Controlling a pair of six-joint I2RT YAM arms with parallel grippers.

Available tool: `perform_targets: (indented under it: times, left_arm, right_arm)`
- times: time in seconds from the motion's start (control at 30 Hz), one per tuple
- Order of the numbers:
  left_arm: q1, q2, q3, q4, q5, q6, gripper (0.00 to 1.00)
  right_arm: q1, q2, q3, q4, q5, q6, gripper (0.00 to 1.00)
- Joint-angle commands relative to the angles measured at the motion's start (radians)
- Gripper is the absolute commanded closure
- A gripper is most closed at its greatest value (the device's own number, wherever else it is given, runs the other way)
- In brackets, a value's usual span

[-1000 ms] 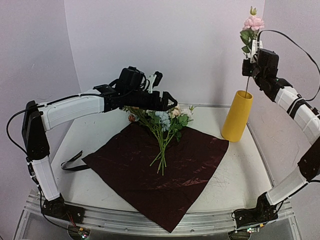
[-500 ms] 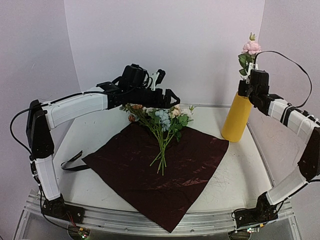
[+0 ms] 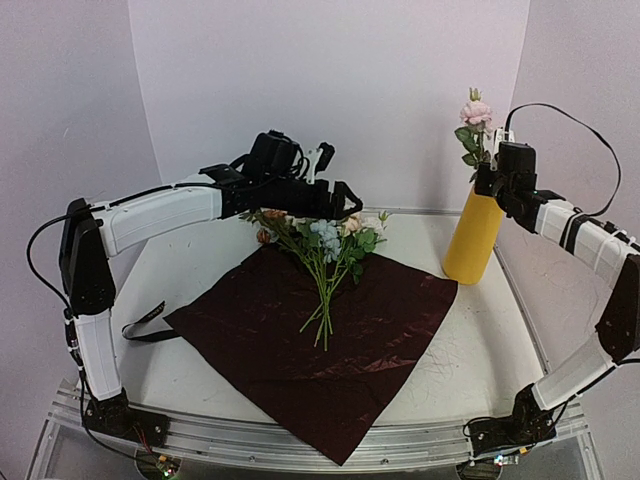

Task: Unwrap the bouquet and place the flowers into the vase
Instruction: Insert the fake flower into the vase.

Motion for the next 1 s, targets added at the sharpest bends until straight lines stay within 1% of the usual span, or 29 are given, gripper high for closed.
perform_targets:
  times: [0.0, 0.13, 0.33, 0.4, 0.5, 0.67, 0.77, 0.83, 0.9, 0.97]
  left_arm:
    - [0.002, 0.011, 0.055, 0.007, 0.003, -0.010, 0.04]
    - [0.002, 0.014, 0.056, 0.007, 0.000, -0.013, 0.04]
    - [0.001, 0.025, 0.059, 0.004, -0.022, -0.023, 0.04]
    - [0.002, 0.030, 0.056, -0.002, -0.054, -0.043, 0.03]
    - [0.002, 0.035, 0.048, -0.017, -0.103, -0.071, 0.01]
    - [0.002, 0.038, 0.025, -0.040, -0.171, -0.094, 0.01]
    - [0.004, 0.056, 0.035, -0.071, -0.170, -0.083, 0.05]
    - [0.007, 0.068, 0.044, -0.093, -0.172, -0.081, 0.06]
    - [0.014, 0.079, 0.042, -0.110, -0.174, -0.086, 0.09]
    - [0.024, 0.085, 0.030, -0.121, -0.174, -0.102, 0.13]
  right_arm:
    - [0.001, -0.026, 0.030, 0.017, 0.001, -0.001, 0.52]
    - [0.001, -0.050, 0.029, -0.002, -0.028, 0.006, 0.40]
    - [0.002, -0.107, 0.012, -0.061, -0.084, 0.010, 0.19]
    - [0.001, -0.135, 0.014, -0.092, -0.138, 0.010, 0.15]
    - [0.001, -0.173, 0.023, -0.145, -0.240, 0.009, 0.12]
    - [0.001, -0.209, 0.058, -0.247, -0.377, 0.049, 0.11]
    - [0.003, -0.219, 0.067, -0.301, -0.492, 0.104, 0.11]
    - [0.011, -0.227, 0.052, -0.323, -0.579, 0.144, 0.12]
    - [0.035, -0.232, 0.027, -0.338, -0.626, 0.168, 0.17]
    - [0.080, -0.235, 0.011, -0.351, -0.638, 0.181, 0.20]
